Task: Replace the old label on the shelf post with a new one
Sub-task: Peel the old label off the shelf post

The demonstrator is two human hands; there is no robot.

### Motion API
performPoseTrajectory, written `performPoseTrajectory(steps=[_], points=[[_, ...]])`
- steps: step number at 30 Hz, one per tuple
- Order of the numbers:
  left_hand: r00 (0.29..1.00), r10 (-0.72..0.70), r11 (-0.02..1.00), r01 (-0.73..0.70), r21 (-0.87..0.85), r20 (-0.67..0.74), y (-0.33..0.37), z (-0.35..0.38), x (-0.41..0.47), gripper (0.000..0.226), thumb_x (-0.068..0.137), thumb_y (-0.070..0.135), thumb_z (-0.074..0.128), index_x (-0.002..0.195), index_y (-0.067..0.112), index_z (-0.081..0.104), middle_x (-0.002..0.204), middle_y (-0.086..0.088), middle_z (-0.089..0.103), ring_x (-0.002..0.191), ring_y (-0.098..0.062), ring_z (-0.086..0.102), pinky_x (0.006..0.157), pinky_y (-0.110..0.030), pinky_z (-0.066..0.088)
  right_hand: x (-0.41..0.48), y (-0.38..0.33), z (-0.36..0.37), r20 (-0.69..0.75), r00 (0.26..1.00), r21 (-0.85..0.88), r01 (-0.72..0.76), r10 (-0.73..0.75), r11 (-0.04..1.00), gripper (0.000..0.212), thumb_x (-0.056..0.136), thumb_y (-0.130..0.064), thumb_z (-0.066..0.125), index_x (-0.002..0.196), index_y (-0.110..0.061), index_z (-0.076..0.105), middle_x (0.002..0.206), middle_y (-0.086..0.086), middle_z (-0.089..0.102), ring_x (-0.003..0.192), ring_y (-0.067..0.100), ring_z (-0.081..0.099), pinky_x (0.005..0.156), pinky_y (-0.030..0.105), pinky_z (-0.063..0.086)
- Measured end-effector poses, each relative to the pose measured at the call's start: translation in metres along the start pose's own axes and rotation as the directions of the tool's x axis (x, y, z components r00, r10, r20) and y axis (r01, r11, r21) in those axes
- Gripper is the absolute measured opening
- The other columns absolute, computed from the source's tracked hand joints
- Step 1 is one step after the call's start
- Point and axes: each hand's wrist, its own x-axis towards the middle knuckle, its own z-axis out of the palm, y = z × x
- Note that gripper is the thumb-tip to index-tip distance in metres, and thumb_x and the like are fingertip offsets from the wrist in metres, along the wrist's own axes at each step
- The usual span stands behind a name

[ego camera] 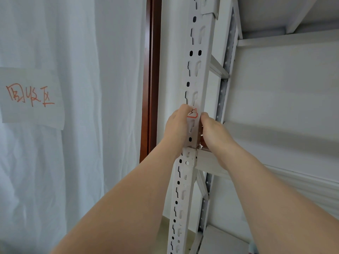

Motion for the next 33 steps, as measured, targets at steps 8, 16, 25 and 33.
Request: performPoseTrajectory(steps=[8,16,25,33], points=[[1.000,-0.023,0.999,0.024,-0.038,0.021,0.0010,-0.0010,-0.0007,0.020,0.085,0.033,0.049,0.073,0.020,0.059,0.067,0.001,0.057,0.063,-0.019,0.052,0.060,-0.028,0.041,0.0014,0.0032,-0.0013,-0.004,1.000,-0.028,-0.005,0.005,1.000,0.059,0.087,-0.048,0.019,0.096,-0.006,0.060,0.102,0.014,0.068,0.105,0.039,0.062,0.103,0.057,0.045],[1.000,0.000,0.997,0.002,-0.078,0.017,-0.0016,-0.0008,0.0009,0.021,0.086,0.033,0.049,0.075,0.020,0.061,0.071,-0.001,0.059,0.064,-0.019,0.055,0.061,-0.028,0.044,0.0015,0.0042,-0.0013,-0.009,1.000,-0.032,-0.018,0.017,0.999,0.059,0.080,-0.054,0.019,0.089,-0.014,0.062,0.098,0.008,0.068,0.101,0.037,0.062,0.104,0.057,0.046],[1.000,-0.021,0.997,0.020,-0.076,-0.002,0.0006,0.0012,-0.0010,0.023,0.083,0.033,0.048,0.069,0.019,0.059,0.065,-0.001,0.059,0.068,-0.022,0.052,0.065,-0.032,0.041,0.0004,0.0043,-0.0010,-0.011,1.000,-0.025,0.004,-0.004,1.000,0.058,0.078,-0.055,0.018,0.086,-0.016,0.061,0.098,0.007,0.067,0.102,0.036,0.062,0.104,0.056,0.046],[0.999,-0.041,0.992,0.044,-0.122,0.026,0.0028,-0.0002,-0.0043,0.020,0.087,0.030,0.048,0.075,0.020,0.061,0.067,0.000,0.059,0.053,-0.015,0.054,0.044,-0.014,0.043,-0.0028,0.0035,-0.0017,-0.011,1.000,0.015,-0.007,0.007,1.000,0.051,0.080,-0.054,0.020,0.074,-0.018,0.056,0.083,0.002,0.060,0.088,0.033,0.056,0.101,0.054,0.045]])
